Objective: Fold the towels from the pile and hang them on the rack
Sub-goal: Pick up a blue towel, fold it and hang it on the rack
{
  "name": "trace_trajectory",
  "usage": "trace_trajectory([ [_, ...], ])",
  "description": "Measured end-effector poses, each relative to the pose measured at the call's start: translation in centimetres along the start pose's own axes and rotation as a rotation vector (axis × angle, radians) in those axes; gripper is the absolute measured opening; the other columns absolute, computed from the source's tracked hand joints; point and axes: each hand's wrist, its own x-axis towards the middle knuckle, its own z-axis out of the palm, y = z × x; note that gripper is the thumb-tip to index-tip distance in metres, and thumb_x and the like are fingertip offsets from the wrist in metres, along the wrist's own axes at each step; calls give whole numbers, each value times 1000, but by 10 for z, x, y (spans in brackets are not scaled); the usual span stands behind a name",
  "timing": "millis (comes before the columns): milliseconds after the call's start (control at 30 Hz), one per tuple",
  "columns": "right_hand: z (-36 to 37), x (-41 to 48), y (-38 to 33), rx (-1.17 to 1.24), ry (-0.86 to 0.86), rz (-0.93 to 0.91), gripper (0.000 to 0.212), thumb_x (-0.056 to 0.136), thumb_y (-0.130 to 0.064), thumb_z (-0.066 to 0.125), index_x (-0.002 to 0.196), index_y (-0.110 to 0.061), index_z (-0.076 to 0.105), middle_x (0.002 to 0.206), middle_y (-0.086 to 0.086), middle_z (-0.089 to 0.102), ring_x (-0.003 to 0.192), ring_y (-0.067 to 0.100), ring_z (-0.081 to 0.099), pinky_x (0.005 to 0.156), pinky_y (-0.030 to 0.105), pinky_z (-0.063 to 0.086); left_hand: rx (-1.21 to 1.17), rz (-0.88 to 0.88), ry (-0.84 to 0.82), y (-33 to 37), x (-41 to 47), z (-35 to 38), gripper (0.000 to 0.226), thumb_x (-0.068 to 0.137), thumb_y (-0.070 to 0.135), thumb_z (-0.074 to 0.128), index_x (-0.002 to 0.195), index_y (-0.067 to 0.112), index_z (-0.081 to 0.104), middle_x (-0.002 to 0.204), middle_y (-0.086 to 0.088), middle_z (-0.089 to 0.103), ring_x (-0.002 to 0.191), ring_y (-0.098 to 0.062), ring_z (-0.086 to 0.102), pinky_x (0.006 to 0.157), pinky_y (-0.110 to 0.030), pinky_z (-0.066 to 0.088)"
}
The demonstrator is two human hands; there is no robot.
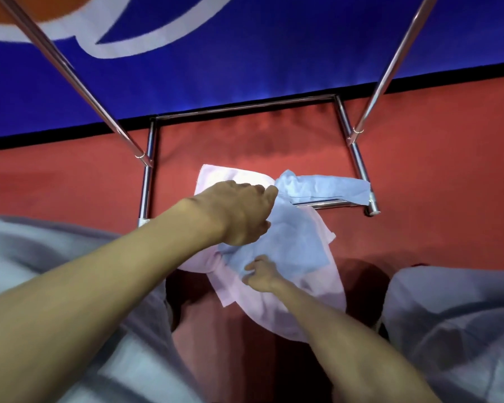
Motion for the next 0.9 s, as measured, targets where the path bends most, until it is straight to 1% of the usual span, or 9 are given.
trace_trajectory([
  [100,-3,-3,-2,72,89,2,41,88,-28,58,126,-9,58,142,4,46,136,19,38,112,25,29,7,1,23,-1,1,-2,40,99,38,40,130,13,36,133,-6,50,115,-30,52,89,-35,37],
  [167,-12,-6,-4,170,150,8,25,87,-23,61,105,-8,67,119,6,63,117,21,55,95,23,44,16,-9,40,-4,-1,-5,39,99,38,40,128,13,37,132,-5,51,114,-30,52,83,-33,34],
  [233,-28,-12,-10,248,197,-28,11,86,-17,64,78,-11,69,94,5,67,93,18,61,72,21,47,18,-31,45,-8,-4,-8,38,99,37,40,127,13,37,132,-4,51,115,-30,53,85,-32,34],
  [267,-38,-15,-14,310,234,-41,11,84,-14,66,74,-12,70,91,4,69,89,17,62,70,22,48,20,-41,45,-11,-6,-9,37,98,36,40,127,13,37,132,-4,51,115,-30,53,87,-33,36],
  [333,-59,-24,-23,442,300,-63,8,80,-4,69,85,-3,75,95,8,71,90,18,64,74,23,52,25,-55,48,-15,-10,-13,35,98,34,42,124,11,37,131,-5,53,114,-31,53,91,-35,39],
  [433,-95,-43,-41,530,345,-137,16,78,11,64,91,5,73,84,10,70,66,4,58,59,12,45,7,-75,53,-19,-16,-19,32,96,28,45,121,10,37,129,-8,54,112,-33,55,88,-37,40],
  [600,-152,-78,-73,611,346,-257,34,76,20,57,72,-13,56,55,-7,53,61,10,51,62,21,49,-34,-152,15,-24,-25,-29,30,96,28,47,117,9,35,124,-11,57,108,-34,57,78,-35,36],
  [700,-185,-104,-93,575,349,-328,38,76,20,62,70,-15,50,38,-16,51,44,0,51,52,15,45,-66,-206,19,-29,-31,-37,25,96,28,47,107,12,32,120,-13,58,108,-34,57,75,-35,37],
  [900,-245,-180,-120,435,402,-504,36,73,16,69,70,-15,51,49,-5,60,50,-5,58,57,15,47,-372,-249,186,-36,-36,-48,50,88,46,59,121,13,40,120,-7,58,108,-30,57,84,-37,47],
])
